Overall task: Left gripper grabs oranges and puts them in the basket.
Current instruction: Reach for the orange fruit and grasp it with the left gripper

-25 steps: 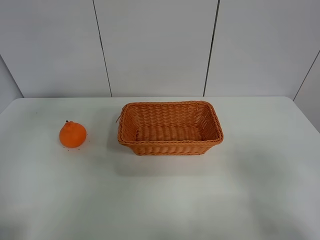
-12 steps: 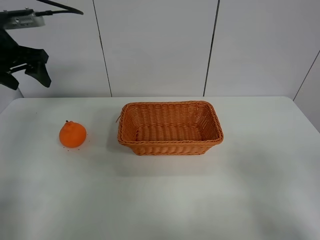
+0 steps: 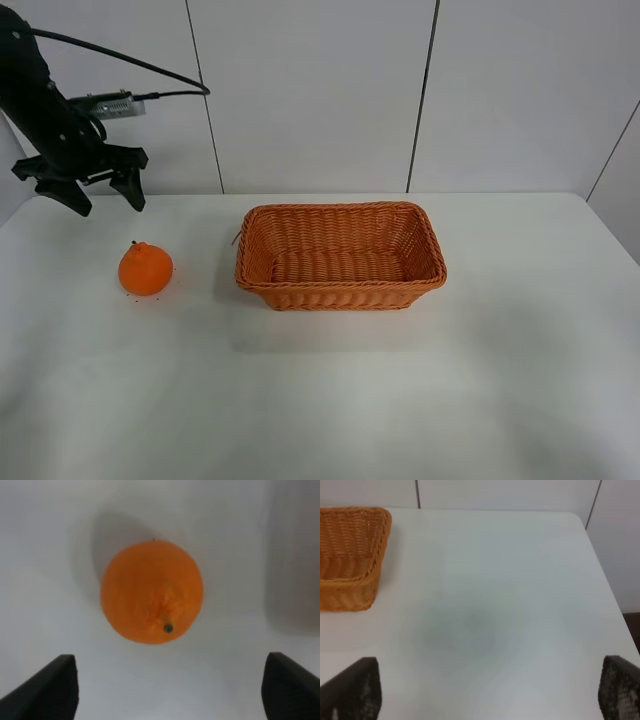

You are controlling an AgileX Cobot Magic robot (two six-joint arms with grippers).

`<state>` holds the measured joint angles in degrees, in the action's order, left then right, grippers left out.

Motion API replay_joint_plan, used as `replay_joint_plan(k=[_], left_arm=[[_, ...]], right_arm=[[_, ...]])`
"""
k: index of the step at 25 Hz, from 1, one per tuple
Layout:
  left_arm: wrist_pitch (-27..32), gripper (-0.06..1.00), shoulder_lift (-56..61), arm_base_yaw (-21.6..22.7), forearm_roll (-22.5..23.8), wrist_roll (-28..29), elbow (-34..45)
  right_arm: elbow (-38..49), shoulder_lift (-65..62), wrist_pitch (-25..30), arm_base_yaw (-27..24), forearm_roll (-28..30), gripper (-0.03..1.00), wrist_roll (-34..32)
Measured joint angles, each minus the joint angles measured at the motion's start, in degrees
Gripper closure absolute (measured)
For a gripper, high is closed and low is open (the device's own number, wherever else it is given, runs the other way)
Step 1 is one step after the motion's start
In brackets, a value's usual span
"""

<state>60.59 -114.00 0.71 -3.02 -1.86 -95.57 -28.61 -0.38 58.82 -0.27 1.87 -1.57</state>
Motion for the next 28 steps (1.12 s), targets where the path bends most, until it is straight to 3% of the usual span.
replay_joint_plan(k=[25, 28], left_arm=[[-5.66, 0.10, -14.26, -0.96, -0.12, -0.05, 0.00], [-5.86, 0.14, -15.09, -0.96, -0.12, -0.05, 0.00]], right_arm=[[0.00, 0.00, 0.00, 0.00, 0.00, 0.27, 0.00], [0.00, 0.00, 0.00, 0.00, 0.00, 0.27, 0.00]])
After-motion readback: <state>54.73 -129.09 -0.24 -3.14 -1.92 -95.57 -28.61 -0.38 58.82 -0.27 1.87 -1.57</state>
